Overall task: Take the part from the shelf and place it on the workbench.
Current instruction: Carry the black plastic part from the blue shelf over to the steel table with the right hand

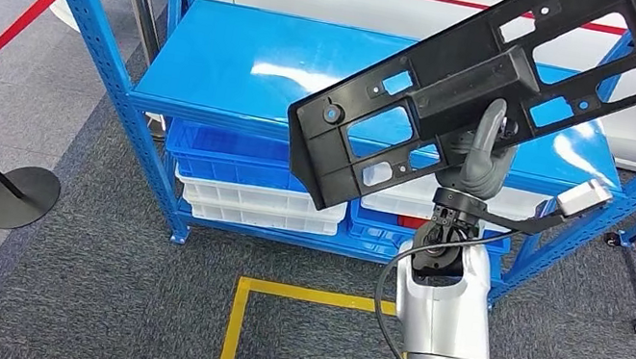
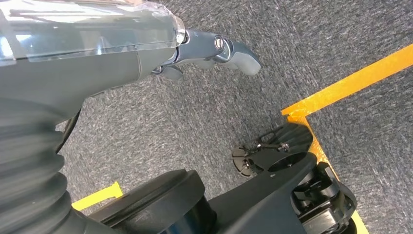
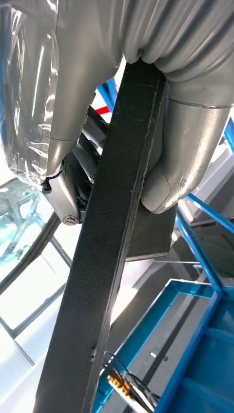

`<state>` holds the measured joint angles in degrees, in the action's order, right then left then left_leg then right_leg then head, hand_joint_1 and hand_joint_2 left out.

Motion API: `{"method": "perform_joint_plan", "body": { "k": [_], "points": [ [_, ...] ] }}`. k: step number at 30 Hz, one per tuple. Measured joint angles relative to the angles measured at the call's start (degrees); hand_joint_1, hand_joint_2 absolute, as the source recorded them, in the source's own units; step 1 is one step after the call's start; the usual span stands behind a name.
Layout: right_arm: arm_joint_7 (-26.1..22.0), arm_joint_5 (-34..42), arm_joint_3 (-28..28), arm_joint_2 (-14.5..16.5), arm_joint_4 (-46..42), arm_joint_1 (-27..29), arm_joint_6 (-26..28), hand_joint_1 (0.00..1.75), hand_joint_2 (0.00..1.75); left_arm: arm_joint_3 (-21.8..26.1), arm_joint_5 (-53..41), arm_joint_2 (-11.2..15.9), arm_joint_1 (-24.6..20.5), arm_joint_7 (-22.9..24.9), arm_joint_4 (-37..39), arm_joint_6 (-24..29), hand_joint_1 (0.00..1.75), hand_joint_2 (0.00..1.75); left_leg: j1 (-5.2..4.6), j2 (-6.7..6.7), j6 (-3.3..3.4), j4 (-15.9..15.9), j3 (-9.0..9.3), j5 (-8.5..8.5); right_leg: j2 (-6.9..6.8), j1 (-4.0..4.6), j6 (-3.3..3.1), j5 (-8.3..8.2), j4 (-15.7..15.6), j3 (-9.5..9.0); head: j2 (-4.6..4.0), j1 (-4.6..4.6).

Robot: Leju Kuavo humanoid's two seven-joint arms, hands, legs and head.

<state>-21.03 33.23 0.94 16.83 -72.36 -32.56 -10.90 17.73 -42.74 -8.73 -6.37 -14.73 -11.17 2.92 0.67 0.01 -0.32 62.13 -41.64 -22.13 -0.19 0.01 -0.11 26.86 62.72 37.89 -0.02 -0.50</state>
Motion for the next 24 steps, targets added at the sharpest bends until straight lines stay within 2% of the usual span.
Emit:
{"method": "perform_joint_plan", "body": {
  "k": [3,8,11,16,24],
  "points": [
    [-0.82,-1.20,0.00,0.02,0.31,-0.03,1.32,1.75,1.75,0.02,-0.03,-0.01,-0.01,0.00,0.00,-0.05,0.00,1.75,0.00,0.00,0.00,0.00,0.00,0.00,0.00,0.00,0.00,0.00,0.00,0.00,0.00,0.00],
    [-2.56,-6.68,-0.17,0.02,0.36,-0.04,7.15,1.75,1.75,0.03,-0.18,-0.01,-0.03,0.00,0.00,0.03,0.00,1.75,-0.01,-0.02,0.00,-0.01,0.01,0.00,-0.01,0.00,0.00,0.00,0.00,-0.01,0.00,0.00],
    [-2.43,-8.26,-0.46,0.02,0.33,-0.02,8.90,1.75,1.75,0.04,-0.57,-0.01,-0.07,0.05,0.00,0.08,0.00,1.75,-0.01,-0.02,0.00,-0.01,0.01,0.00,-0.03,-0.01,0.00,0.00,0.00,-0.01,0.01,0.00],
    [-2.40,-5.87,-0.49,0.02,-0.43,0.29,5.24,1.75,1.75,0.04,-1.10,-0.01,-0.10,0.32,0.00,0.08,0.00,1.75,-0.01,-0.03,0.00,-0.01,0.02,0.00,-0.03,-0.01,0.00,0.00,0.00,-0.01,0.00,0.00],
    [-2.59,-3.75,-0.48,0.02,-2.52,1.76,2.85,1.75,1.75,0.04,-1.65,-0.08,-0.02,0.21,0.00,0.08,0.00,1.75,-0.08,-0.03,0.15,0.04,0.01,-0.06,-0.04,-0.11,0.12,-0.07,-0.15,-0.06,0.00,-0.01]
  ]
}}
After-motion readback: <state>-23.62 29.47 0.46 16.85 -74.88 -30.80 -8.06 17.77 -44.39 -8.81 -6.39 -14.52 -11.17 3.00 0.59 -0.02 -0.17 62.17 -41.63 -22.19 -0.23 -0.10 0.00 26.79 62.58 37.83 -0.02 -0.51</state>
